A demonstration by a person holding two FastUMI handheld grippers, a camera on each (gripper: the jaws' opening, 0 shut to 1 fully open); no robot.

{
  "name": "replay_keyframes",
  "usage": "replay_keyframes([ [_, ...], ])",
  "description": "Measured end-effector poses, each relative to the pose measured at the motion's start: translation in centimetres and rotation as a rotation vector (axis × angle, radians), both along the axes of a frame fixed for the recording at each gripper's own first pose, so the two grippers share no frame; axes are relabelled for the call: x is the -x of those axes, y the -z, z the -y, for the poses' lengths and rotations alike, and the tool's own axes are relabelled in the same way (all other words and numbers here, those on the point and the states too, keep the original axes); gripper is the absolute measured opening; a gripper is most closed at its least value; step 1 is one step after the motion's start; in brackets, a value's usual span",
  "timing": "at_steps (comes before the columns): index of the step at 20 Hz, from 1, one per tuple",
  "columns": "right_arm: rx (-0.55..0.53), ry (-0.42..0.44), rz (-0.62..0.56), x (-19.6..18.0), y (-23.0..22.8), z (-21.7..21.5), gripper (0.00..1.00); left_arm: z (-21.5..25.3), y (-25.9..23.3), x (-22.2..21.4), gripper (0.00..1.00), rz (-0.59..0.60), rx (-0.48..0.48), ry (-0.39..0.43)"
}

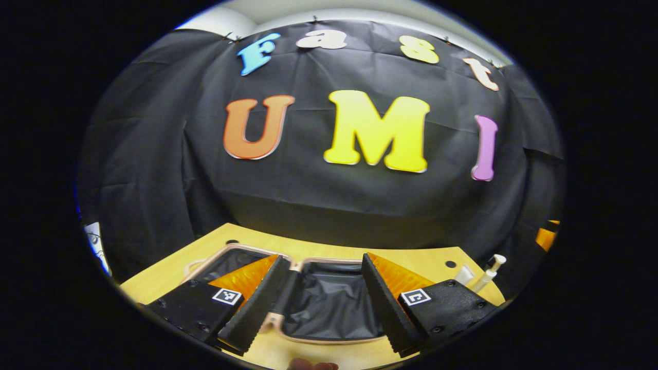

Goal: First open the suitcase, pack the skin care products into it, and then close the suitcase.

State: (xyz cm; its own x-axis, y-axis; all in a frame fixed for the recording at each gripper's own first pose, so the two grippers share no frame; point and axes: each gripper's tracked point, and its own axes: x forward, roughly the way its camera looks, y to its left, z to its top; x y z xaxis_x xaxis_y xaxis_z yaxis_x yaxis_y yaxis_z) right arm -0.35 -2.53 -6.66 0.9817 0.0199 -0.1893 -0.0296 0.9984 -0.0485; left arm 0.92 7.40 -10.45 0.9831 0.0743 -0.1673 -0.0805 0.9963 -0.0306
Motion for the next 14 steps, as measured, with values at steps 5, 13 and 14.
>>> replay_keyframes([
  [5,-0.009,0.008,-0.053,1.1,2.7,4.1,0.80,12.2,3.5,-0.2,0.96,-0.037,-0.052,0.149],
  [13,-0.011,0.023,-0.133,1.1,6.9,10.4,0.79,24.4,12.8,-1.8,0.97,-0.180,-0.018,0.293],
  [14,-0.004,0.028,-0.146,1.1,7.5,11.2,0.80,25.1,14.3,-2.3,0.96,-0.202,-0.022,0.304],
])
